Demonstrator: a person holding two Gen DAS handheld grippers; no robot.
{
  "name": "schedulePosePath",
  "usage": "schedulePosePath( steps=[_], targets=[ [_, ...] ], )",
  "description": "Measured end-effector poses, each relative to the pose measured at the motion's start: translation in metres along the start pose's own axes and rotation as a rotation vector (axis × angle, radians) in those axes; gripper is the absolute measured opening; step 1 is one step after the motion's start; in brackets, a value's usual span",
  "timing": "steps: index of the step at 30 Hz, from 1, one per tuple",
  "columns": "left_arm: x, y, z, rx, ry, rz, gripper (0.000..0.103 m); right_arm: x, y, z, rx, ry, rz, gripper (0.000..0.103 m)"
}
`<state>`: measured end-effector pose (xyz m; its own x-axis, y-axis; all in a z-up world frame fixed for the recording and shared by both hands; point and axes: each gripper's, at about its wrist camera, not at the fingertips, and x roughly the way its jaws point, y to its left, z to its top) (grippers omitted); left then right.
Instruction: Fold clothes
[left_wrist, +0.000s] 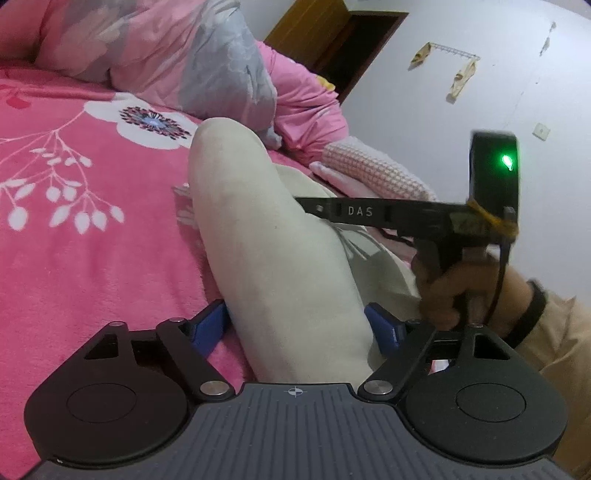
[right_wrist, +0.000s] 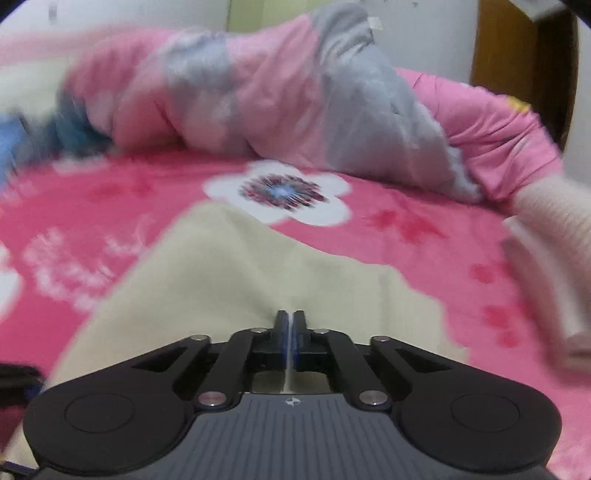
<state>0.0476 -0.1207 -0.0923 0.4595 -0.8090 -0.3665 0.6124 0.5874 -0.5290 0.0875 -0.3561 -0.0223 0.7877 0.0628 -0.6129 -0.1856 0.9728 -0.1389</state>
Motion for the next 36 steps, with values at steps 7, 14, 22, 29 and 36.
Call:
schedulePosePath(
  steps=[7, 14, 22, 29, 36],
  targets=[
    [-0.001, 0.002, -0.004, 0.007, -0.025, -0.019, 0.079, -0.027, 0.036, 0.060, -0.074, -0.202, 0.195, 0.000],
    [-0.003, 0.007, -0.005, 0.007, -0.037, -0.041, 0.078, 0.058, 0.013, 0.030, -0.004, 0.055, 0.130, 0.000],
    [-0.002, 0.009, -0.006, 0.005, -0.044, -0.053, 0.077, 0.014, 0.027, 0.066, -0.033, -0.151, 0.275, 0.000],
    [-0.002, 0.013, -0.007, -0.003, -0.049, -0.060, 0.077, 0.075, 0.035, 0.040, -0.051, 0.045, 0.252, 0.000],
    [-0.004, 0.014, -0.006, -0.009, -0.040, -0.069, 0.077, -0.001, 0.024, 0.052, -0.001, -0.133, 0.280, 0.000]
  ],
)
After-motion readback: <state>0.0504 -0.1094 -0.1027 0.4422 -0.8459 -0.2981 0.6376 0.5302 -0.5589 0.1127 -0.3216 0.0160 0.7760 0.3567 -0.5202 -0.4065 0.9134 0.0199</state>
